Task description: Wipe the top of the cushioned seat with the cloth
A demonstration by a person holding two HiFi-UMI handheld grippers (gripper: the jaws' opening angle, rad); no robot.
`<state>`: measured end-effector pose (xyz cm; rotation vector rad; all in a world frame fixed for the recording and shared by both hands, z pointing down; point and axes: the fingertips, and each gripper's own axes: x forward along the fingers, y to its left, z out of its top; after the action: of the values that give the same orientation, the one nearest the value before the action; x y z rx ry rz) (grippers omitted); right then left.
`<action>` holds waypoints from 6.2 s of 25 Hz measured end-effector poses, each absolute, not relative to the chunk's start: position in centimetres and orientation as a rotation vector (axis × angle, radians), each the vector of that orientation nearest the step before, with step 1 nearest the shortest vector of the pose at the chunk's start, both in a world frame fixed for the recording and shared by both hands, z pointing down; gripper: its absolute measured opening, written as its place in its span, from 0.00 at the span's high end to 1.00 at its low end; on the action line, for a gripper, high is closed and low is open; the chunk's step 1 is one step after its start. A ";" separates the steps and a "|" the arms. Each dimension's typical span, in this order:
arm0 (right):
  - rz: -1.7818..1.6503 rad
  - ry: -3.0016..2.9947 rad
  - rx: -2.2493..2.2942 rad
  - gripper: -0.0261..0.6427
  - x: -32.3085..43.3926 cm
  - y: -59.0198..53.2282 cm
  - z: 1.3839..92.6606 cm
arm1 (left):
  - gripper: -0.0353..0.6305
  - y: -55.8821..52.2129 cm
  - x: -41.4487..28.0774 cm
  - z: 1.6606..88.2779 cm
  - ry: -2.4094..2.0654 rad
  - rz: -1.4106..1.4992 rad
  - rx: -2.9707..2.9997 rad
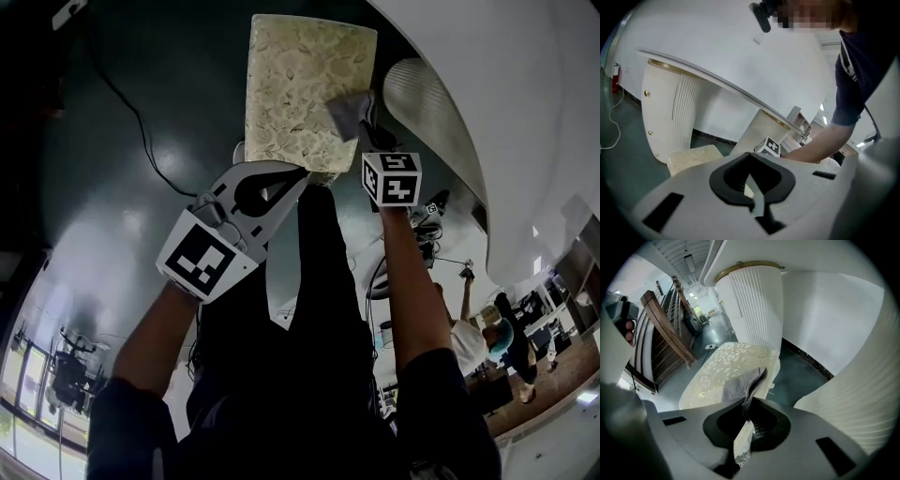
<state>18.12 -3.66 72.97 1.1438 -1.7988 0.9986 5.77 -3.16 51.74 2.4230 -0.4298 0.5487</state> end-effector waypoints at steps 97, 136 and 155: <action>1.190 -1.642 1.218 0.91 23.3 10.9 71.2 | 0.94 2.0 10.3 48.3 -0.326 0.579 2.498; 0.506 -2.580 1.429 0.91 7.9 0.9 13.2 | 0.94 1.0 -0.7 10.1 -0.715 0.291 2.926; 0.263 -2.711 1.420 0.91 7.9 1.8 3.7 | 0.94 0.0 0.8 4.8 -0.720 0.236 3.003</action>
<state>7.90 1.83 3.66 1.4199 -2.7107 0.2634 0.79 0.00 4.83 3.0033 -0.7200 0.2358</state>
